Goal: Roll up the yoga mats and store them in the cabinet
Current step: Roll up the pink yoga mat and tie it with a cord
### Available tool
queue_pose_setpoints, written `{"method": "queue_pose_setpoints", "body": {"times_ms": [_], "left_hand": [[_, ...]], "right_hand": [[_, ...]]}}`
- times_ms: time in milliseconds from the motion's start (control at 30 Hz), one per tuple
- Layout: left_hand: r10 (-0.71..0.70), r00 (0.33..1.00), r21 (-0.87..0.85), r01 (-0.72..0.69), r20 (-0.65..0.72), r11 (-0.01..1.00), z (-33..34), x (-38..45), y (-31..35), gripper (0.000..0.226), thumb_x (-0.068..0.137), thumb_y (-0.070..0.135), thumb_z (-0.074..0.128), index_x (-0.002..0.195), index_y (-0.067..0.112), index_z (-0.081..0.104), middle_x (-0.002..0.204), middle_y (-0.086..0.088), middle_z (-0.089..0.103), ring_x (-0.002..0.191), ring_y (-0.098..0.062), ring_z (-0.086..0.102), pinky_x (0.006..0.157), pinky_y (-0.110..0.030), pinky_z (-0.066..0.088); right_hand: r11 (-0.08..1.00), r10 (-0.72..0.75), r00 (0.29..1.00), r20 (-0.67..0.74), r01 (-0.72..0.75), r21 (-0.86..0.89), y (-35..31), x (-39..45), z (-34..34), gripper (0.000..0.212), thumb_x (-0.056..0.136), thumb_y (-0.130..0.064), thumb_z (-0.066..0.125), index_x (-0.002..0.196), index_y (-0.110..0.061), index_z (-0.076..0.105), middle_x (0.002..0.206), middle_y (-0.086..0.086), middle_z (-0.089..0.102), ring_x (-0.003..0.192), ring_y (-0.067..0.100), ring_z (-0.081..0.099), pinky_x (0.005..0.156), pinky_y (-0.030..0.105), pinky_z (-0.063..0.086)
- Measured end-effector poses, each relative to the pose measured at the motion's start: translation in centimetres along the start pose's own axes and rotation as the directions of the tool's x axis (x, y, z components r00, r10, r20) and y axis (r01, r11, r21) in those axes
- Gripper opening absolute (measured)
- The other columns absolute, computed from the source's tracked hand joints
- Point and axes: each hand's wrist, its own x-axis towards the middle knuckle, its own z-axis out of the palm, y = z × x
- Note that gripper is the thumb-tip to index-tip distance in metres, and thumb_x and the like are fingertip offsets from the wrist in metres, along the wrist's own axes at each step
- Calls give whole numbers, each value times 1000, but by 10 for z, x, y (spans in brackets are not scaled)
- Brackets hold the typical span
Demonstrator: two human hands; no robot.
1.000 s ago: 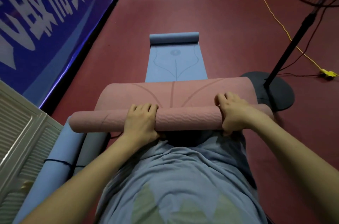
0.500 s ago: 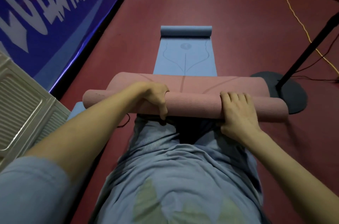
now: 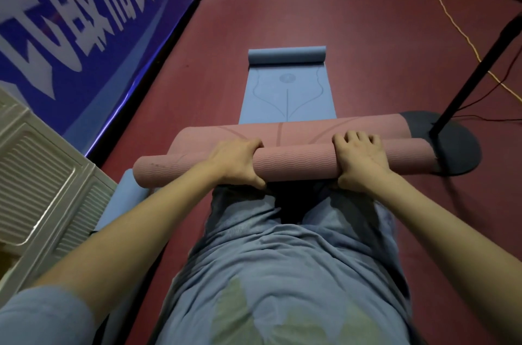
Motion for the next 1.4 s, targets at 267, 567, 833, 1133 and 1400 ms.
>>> {"method": "queue_pose_setpoints", "body": {"times_ms": [267,567,833,1133,1400], "left_hand": [[17,966,48,-5,-258,999,21,-7,0,92,51,79,78,123,25,55,116,6,64,114,-20,53,84,-41,52],[-14,840,101,82,-542,991,64,-18,15,96,62,54,88,134,2,51,129,-15,57,119,-36,53,115,-47,33],[5,859,159,89,-511,983,52,-6,11,79,52,38,83,120,5,58,106,-11,62,97,-33,58,94,-42,44],[-40,953,137,85,-301,987,25,22,2,92,53,76,83,119,19,56,108,0,67,99,-26,65,83,-37,49],[-87,996,111,83,28,990,-19,49,1,96,55,68,84,134,23,52,114,-4,69,100,-30,64,71,-35,43]], "right_hand": [[998,-41,963,266,26,59,5,25,-25,98,49,-48,93,131,-20,46,135,8,52,124,30,49,99,44,38],[983,-96,848,521,-3,185,10,46,-55,95,42,-39,100,121,-24,49,118,2,62,101,27,62,91,40,55],[969,-74,907,415,-34,245,7,51,-42,111,45,-37,100,137,-25,40,135,4,45,121,27,45,98,41,47],[974,-152,972,178,117,192,12,47,-32,84,48,-32,91,118,-25,46,123,-2,56,108,24,40,77,38,42],[996,-74,993,93,68,66,-3,50,-31,55,64,-25,76,115,-22,56,114,6,66,104,31,66,75,32,45]]}}
